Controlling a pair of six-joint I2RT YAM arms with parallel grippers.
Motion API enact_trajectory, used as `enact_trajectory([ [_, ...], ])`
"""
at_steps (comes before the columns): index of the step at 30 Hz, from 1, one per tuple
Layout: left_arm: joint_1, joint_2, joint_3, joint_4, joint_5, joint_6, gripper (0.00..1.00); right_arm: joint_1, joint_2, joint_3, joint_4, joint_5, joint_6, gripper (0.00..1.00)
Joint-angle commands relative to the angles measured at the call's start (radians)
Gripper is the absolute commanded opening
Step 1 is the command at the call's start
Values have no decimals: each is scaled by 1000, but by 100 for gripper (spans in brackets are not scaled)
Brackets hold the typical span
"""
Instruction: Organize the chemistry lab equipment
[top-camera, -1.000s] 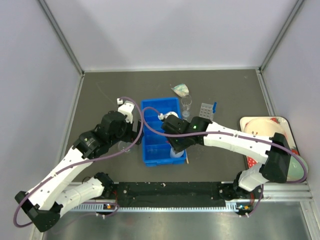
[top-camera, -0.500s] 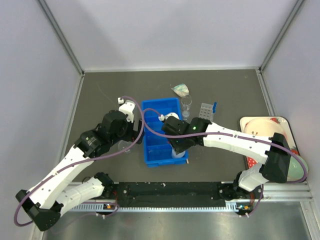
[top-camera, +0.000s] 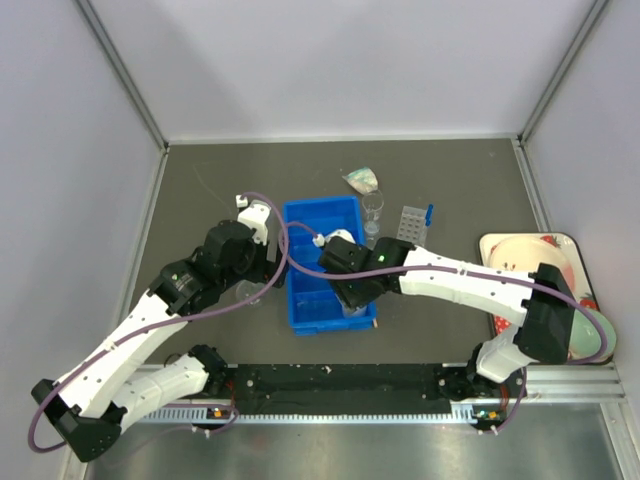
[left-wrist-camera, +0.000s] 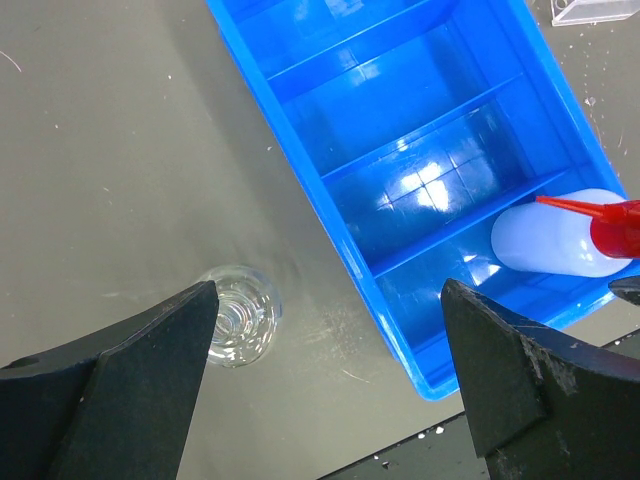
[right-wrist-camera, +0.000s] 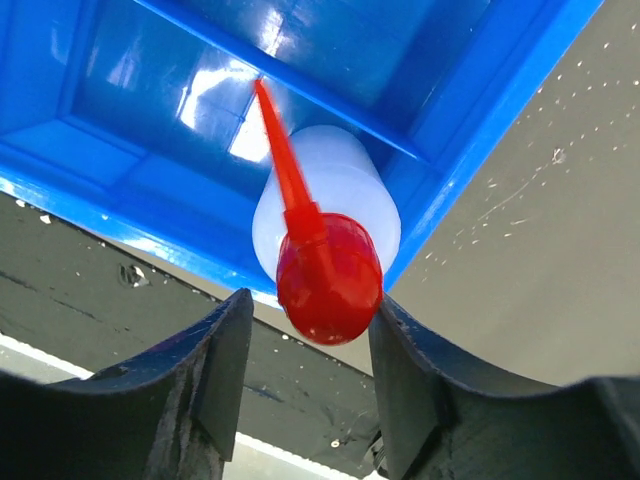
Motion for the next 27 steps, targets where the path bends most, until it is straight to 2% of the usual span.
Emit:
enact_trajectory([
  [1, 4, -10, 6, 43, 6, -4, 99, 21, -2, 71, -1, 18, 9, 51],
  [12, 4, -19, 15, 39, -1, 0, 99, 24, -46, 150, -42, 58, 7, 54],
  [18, 4, -21, 23, 31, 3, 5, 99, 15, -123, 247, -87, 202, -1, 61],
  [22, 4, -13, 32, 26, 3, 10, 99, -63, -160, 287, -78, 249, -33, 62],
  [27, 4, -7, 53, 19, 3, 10, 99, -316, -143, 259, 29, 214, -97, 63],
])
